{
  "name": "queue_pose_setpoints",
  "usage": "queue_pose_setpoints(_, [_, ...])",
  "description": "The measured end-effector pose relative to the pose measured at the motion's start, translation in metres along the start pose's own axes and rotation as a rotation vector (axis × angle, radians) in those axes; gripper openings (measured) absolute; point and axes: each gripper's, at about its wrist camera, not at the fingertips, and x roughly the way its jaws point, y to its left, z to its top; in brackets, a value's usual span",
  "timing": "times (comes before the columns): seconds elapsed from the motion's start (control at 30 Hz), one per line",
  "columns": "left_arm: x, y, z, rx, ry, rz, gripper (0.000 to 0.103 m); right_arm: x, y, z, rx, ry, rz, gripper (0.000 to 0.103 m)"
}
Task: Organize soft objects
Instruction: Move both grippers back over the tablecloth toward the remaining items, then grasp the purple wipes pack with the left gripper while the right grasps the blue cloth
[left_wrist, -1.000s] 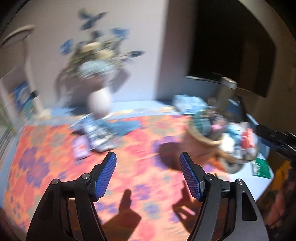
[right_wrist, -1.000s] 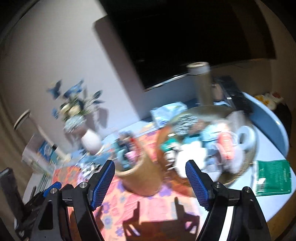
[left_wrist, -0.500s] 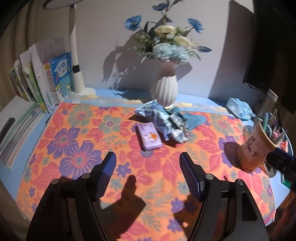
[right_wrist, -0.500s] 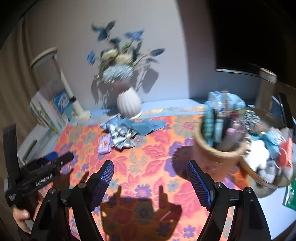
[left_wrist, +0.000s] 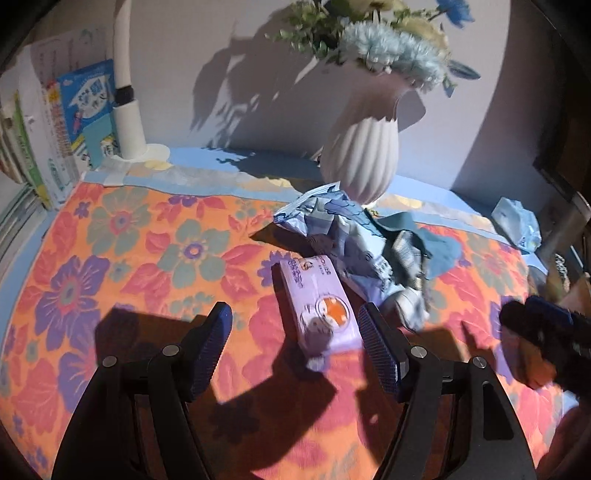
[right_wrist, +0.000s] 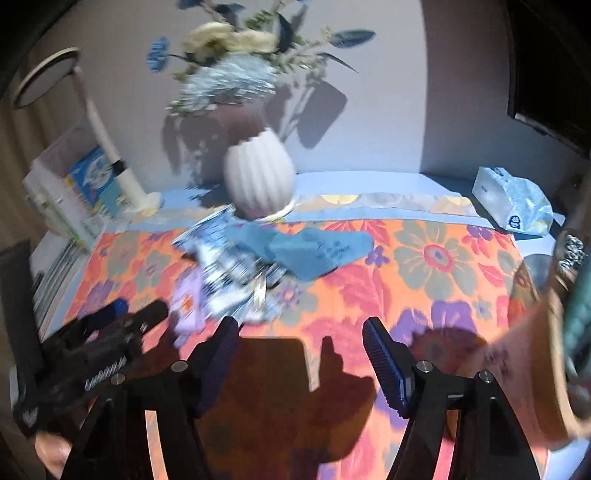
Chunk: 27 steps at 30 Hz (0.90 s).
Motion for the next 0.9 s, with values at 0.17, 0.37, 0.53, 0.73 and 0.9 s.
queue_pose_setpoints(0.17, [0.019,-0.003,0.004,0.033,-0.001,0.029,0.069,0.044,-0.013,0.024,0.040,0.002,-0.003,0.069])
queue_pose_setpoints(0.37, [0.033,0.002,0.003,0.017,0.010,0.001,0.069,0.087,-0.016,0.045,0.015,0.028,0.001,0.069])
queue_pose_setpoints(0.53, [0.034,0.001,0.002,0.016,0.007,-0.008,0.069,0.114,-0.015,0.051,-0.003,0.061,0.011,0.062])
queue_pose_setpoints(0.73, [0.033,0.003,0.001,0.004,0.006,-0.023,0.069,0.115,-0.014,0.047,-0.025,0.034,-0.026,0.030])
queue_pose_setpoints(0.9, [0.028,0.005,0.001,-0.013,-0.002,-0.063,0.069,0.110,-0.022,0.044,0.015,0.008,-0.019,0.009])
